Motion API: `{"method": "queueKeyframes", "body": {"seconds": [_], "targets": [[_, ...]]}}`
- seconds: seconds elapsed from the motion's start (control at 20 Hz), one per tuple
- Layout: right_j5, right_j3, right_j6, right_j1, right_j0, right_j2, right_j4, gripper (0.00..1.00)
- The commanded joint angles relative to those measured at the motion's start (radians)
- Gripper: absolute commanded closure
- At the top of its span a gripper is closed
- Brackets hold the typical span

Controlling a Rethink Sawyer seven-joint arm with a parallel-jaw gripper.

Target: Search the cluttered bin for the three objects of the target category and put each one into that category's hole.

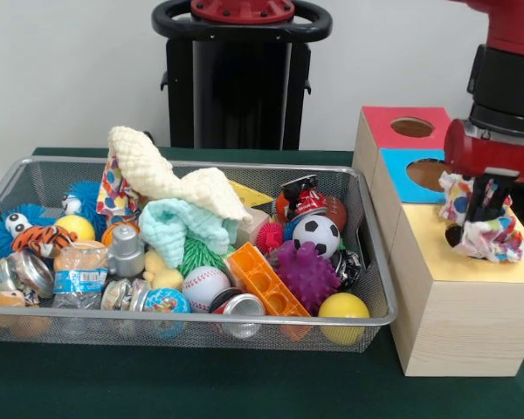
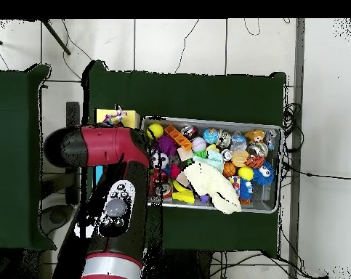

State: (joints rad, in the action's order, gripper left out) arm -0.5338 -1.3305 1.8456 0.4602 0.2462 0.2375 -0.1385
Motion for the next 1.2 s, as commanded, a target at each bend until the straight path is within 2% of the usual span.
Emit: {"method": "queueKeyframes", "body": {"seconds": [0.05,0.25,0.45,0.7,0.9,1.2], "targets": [[0.126,0.015,0.14,-0.111,-0.059,-0.119,-0.009,1.0],[0.127,0.076,0.149,-0.189,-0.069,-0.128,-0.03,1.0],[0.116,0.16,0.238,-0.272,-0.014,-0.073,-0.074,1.0],[0.118,0.189,0.232,-0.304,-0.007,-0.078,-0.099,1.0],[0.127,0.138,0.198,-0.263,-0.029,-0.108,-0.093,1.0],[0.099,-0.017,0.084,-0.072,-0.104,-0.15,-0.053,1.0]]}}
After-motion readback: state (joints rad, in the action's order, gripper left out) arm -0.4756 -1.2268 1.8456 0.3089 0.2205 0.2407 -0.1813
